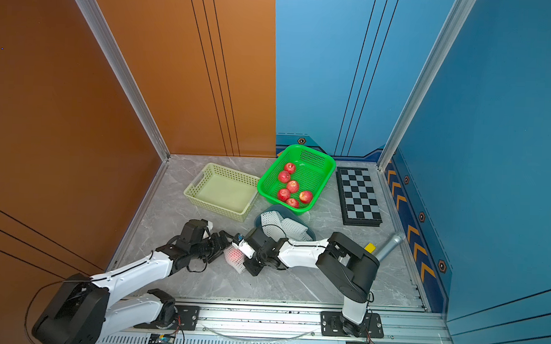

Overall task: Remove foam nets from apples
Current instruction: Remove the foam net from the apple.

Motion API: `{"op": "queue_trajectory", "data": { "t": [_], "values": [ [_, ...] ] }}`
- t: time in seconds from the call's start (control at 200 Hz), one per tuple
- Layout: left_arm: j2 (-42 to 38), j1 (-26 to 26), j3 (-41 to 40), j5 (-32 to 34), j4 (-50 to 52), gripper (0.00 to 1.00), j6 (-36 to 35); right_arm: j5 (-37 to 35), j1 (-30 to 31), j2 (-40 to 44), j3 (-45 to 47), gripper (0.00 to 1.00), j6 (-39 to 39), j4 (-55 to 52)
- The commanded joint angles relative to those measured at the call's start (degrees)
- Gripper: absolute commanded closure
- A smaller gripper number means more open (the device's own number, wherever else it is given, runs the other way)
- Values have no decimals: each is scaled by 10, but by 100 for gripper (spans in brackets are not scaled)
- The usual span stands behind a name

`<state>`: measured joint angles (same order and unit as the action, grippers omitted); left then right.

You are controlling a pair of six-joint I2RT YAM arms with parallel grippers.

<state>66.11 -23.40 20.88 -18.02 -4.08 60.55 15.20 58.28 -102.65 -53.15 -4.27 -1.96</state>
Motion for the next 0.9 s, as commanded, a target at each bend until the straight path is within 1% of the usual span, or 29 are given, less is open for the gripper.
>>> {"op": "queue_trajectory", "data": {
  "t": [0.0,0.115,0.22,0.31,0.401,0.496,0.611,0.691,0.741,0.801,0.891],
  "values": [
    [13,-14,-9,-14,-36,22,1,7,-3,-13,-14,92,4,-1],
    [28,-15,-16,-15,-63,26,9,8,-5,-16,-15,92,4,0],
    [41,-20,-18,-19,-81,33,15,8,-6,-15,-15,92,4,1],
    [46,-28,-15,-20,-87,36,17,8,-8,-15,-14,92,4,4],
    [44,-33,-18,-13,-87,43,18,11,-10,-16,-17,92,2,8],
    [33,-31,-26,-1,-87,48,21,13,-12,-16,-19,92,2,11],
    [20,-28,-31,10,-77,57,18,12,-15,-14,-19,89,2,8],
    [14,-27,-30,17,-58,63,11,12,-17,-9,-18,82,2,7],
    [7,-27,-27,23,-42,69,4,9,-17,-4,-17,73,1,6],
    [-4,-26,-22,38,-13,72,-4,2,-19,6,-16,59,0,2],
    [-28,-22,-16,64,38,77,-20,-1,-22,31,-12,47,1,-5]
  ]
}}
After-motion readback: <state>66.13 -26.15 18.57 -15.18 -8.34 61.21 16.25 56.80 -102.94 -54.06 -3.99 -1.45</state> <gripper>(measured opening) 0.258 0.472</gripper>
